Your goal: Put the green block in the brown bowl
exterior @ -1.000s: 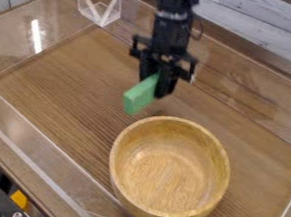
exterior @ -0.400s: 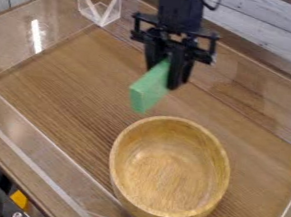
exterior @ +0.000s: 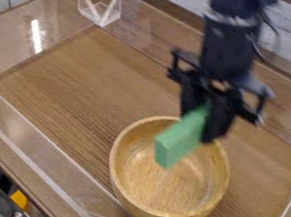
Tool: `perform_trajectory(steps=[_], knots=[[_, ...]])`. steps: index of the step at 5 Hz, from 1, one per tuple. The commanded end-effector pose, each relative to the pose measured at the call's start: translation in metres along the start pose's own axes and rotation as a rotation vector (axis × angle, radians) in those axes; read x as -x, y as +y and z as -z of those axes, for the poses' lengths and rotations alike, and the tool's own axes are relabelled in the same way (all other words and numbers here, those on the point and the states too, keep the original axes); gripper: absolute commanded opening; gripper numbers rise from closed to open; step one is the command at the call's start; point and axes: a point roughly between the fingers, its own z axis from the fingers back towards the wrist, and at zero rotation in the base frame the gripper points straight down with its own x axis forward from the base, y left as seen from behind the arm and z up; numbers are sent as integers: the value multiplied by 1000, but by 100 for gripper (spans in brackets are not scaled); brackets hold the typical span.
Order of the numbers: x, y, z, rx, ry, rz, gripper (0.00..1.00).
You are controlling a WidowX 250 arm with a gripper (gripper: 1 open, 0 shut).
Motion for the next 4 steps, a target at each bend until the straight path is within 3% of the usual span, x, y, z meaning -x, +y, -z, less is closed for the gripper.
perform_trajectory(steps=[1, 2, 4], knots=[[7, -6, 6, -3, -32, 28, 0], [6, 0, 21, -22, -30, 52, 0], [29, -4, 25, -58, -63, 102, 0]])
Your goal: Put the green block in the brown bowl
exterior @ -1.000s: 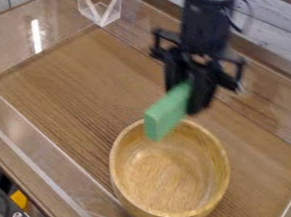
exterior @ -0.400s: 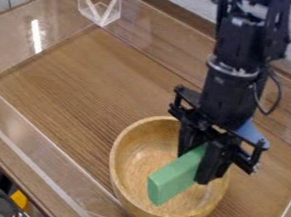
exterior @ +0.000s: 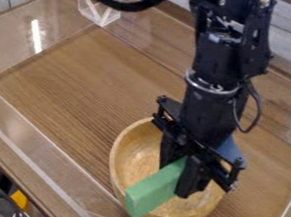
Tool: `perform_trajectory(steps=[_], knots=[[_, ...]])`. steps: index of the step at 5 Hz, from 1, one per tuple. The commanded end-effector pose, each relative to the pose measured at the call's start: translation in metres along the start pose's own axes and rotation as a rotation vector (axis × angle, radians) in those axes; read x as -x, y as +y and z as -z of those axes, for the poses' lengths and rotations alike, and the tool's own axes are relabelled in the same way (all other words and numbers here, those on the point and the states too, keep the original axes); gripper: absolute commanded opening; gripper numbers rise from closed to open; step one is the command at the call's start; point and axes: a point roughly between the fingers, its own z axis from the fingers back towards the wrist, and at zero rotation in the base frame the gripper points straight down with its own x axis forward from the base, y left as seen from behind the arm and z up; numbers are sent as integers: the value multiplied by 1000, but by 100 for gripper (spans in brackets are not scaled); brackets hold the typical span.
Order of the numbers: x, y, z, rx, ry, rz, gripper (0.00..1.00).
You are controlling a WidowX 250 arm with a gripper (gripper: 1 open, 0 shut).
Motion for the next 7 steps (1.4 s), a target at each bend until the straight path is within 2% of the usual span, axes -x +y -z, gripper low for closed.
perform_trajectory(steps=[1, 2, 3, 4, 5, 6, 7], knots=[[1, 4, -3, -9, -45, -2, 0], [1, 9, 2, -13, -59, -9, 0], [-2, 23, 2, -6, -53, -33, 100], [-6, 38, 1, -6, -48, -59, 100], [-7, 43, -5, -17, -54, -66, 100], [-8, 47, -10, -27, -60, -69, 100], [-6, 39, -15, -39, -64, -66, 100]])
